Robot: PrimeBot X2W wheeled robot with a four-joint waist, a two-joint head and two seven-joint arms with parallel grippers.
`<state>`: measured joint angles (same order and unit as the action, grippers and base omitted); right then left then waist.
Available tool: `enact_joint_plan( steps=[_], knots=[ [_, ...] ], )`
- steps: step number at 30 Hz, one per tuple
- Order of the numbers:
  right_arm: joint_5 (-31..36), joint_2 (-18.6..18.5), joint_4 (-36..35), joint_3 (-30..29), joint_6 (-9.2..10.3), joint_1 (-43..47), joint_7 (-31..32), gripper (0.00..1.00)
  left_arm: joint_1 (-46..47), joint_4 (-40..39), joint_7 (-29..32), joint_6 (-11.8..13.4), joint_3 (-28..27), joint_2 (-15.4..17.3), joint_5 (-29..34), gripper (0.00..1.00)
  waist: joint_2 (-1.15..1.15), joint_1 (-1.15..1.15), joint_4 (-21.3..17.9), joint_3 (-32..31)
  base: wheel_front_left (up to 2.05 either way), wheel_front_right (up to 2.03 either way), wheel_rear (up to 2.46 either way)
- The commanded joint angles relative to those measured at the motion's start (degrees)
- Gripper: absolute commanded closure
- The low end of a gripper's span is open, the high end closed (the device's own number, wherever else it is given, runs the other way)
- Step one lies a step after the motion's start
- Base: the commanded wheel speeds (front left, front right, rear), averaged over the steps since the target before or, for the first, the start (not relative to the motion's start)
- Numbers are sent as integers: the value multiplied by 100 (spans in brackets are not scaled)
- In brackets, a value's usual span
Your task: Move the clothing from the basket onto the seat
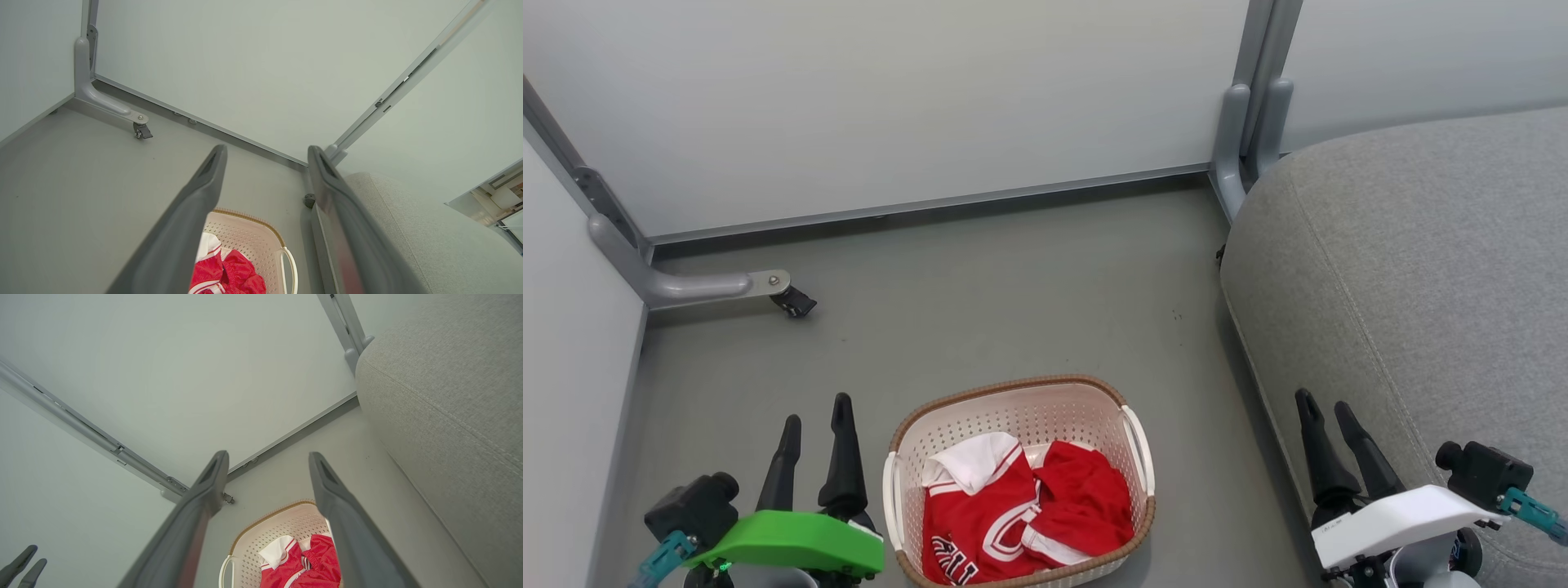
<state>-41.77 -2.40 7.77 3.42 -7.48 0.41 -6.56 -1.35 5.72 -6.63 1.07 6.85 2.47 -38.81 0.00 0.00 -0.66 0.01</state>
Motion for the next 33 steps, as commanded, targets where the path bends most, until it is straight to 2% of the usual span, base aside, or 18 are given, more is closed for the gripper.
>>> enact_joint_plan(
  steps=[1, 12, 33],
  knots=[
    [191, -35, -96, 29, -2, 15, -59, 0, -13, -94, -56, 37, 42, 39, 208, 0, 0, 0, 0, -4, 0, 0, 0],
    [910, -41, -132, 111, -2, 133, -230, 0, -143, -225, -226, 178, 263, 44, 1039, 0, 0, 0, -3, -43, 0, 0, 0],
    [2049, -50, -259, 254, -2, 355, -517, 0, -382, -244, -508, 338, 526, 50, 2114, 0, 0, 0, -9, -70, 0, 0, 0]
  ],
)
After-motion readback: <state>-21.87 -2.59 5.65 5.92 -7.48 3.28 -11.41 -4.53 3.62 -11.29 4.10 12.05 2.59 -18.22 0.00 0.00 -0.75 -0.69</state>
